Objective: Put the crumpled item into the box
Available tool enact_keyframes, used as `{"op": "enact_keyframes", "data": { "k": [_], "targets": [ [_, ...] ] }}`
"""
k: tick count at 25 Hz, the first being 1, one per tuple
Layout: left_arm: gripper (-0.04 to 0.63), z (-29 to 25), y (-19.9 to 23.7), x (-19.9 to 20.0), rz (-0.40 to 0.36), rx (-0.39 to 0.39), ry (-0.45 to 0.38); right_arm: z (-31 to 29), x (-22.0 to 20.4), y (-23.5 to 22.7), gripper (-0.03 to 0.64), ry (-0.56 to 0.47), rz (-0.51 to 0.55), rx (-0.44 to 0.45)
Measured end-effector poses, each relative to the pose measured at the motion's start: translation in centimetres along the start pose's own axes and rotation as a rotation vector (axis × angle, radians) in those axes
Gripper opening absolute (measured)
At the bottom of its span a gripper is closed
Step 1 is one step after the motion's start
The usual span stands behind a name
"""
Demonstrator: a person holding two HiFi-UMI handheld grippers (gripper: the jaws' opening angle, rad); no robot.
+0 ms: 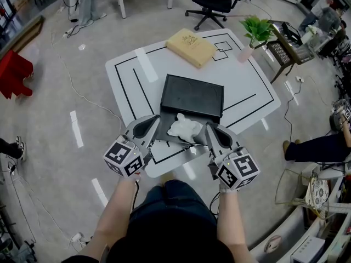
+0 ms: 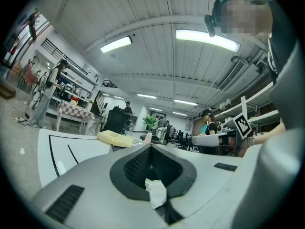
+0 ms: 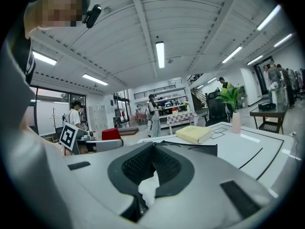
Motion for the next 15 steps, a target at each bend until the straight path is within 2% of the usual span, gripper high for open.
{"op": "enact_keyframes", "data": {
  "k": [15],
  "targets": [
    [0.000,0.51,-0.46,0.21,-0.003,0.000,-0.002,0.42,0.13,0.62,0.003,0.011,0.026,0.003]
  ]
}}
Point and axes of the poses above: the fingertips, and each gripper's own axes: z backward along the fingers, y to its left, x out of its top, the point moved 10 cm from there along z, backward along the fingers, and after that the axes turned 3 degrees about z, right-handed, at the moved point
